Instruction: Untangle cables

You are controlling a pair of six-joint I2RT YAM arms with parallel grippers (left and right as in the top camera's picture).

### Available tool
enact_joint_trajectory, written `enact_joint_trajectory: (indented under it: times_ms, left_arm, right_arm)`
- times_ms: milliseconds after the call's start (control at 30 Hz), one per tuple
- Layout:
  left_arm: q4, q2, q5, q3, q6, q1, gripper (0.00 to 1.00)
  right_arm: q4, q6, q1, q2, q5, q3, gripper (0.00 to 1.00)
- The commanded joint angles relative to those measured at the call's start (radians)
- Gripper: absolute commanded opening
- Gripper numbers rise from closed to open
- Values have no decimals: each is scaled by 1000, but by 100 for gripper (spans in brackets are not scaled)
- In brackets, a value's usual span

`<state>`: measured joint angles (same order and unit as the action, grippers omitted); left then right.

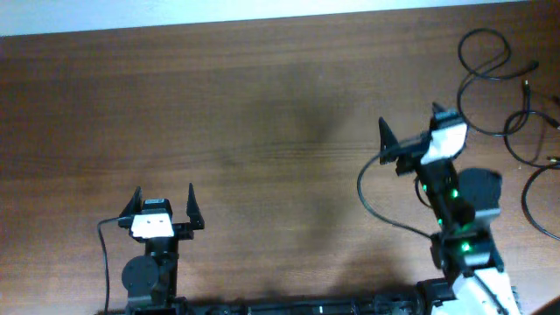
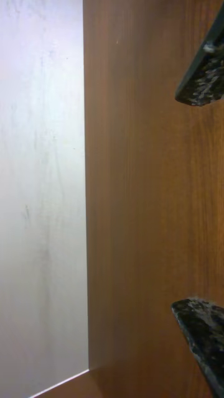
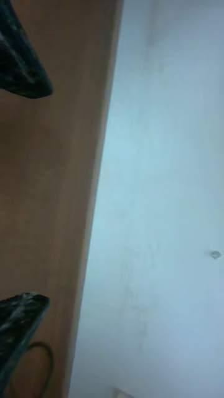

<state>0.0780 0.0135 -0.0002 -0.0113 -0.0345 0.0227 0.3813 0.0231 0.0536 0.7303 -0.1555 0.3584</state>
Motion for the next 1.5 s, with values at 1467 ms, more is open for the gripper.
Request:
enact_joint_trajectory:
  times_ms: [1467]
  left_arm:
    - [6, -8, 4, 2, -11, 0, 99]
  right_arm:
    - [-455, -5, 7, -727, 89, -353, 99]
